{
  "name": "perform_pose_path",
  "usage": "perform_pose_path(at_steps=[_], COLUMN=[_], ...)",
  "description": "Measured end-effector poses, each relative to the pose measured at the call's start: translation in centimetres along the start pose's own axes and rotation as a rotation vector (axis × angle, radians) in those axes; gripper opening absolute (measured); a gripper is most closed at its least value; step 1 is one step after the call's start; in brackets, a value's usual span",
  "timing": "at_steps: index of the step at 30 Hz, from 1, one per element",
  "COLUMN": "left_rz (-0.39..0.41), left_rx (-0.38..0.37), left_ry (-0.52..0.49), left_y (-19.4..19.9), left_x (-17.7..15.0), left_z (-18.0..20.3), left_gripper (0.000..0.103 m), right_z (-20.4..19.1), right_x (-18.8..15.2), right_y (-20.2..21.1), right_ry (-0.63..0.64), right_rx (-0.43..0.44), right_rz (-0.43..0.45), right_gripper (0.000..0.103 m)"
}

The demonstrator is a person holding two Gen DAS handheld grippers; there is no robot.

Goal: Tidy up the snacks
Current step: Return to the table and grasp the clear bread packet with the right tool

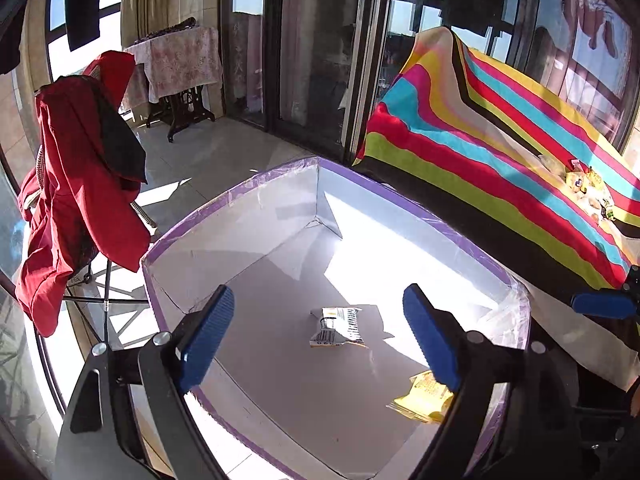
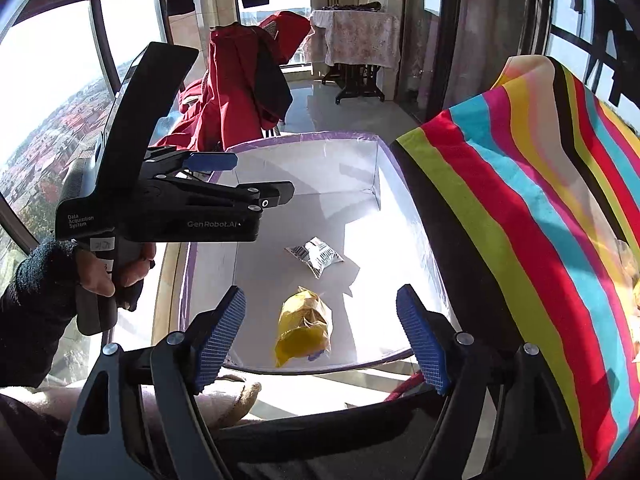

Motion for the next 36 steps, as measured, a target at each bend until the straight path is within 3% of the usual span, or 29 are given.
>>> perform_pose_path(at_steps=[2, 5, 7, 13, 18, 23, 27, 31, 36], left_rz=[0.013, 0.006, -0.006, -0.031, -0.061, -0.142, -0.127, -0.11, -0.08], left_rx=[0.013, 0.014, 0.022, 0.011, -0.086, -0.234, -0.253, -0.233, -0.183], left_ry=[0.022, 0.028, 0.023, -0.068, -0.21, -0.383, -0.495, -0.427, -0.245], left_y=[0.3, 0.1, -0.2, -0.4, 0.0, -0.7, -2.4, -6.5, -12.0], left_x=[0.2, 0.4, 0.5, 0.7, 1.2, 1.5, 3.8, 8.9, 14.8], left_z=[-0.7, -0.3, 0.4, 4.8, 11.7, 22.0, 30.5, 36.0, 38.4], left_gripper=[0.099, 0.101, 0.101, 0.101, 0.101, 0.101, 0.101, 0.101, 0.101], right_z=[1.1, 3.4, 5.1, 11.6, 18.0, 24.6, 28.4, 30.8, 33.6], right_x=[-0.2, -0.8, -1.7, -4.9, -9.4, -15.5, -19.4, -20.5, -18.6], right_y=[0.4, 1.0, 1.5, 4.3, 7.1, 9.8, 10.4, 9.7, 9.1], right_ry=[-0.056, -0.168, -0.262, -0.597, -0.786, -0.975, -1.1, -1.174, -1.21], right_rx=[0.004, 0.018, 0.051, 0.043, -0.031, -0.103, -0.13, -0.115, -0.145], right_rz=[0.014, 0.028, 0.047, 0.1, 0.169, 0.238, 0.266, 0.284, 0.304], right_gripper=[0.078, 0.086, 0.087, 0.087, 0.087, 0.087, 0.087, 0.087, 0.081])
Point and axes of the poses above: each gripper's, at about its wrist camera, not at the fingertips, and y roughly against the way its jaws point, z to its right, x to its top, the point moved 9 cm from there along -y, roughly the way its jaws point, and after that the axes turned 12 degrees about -z, right-handed, at the moved point
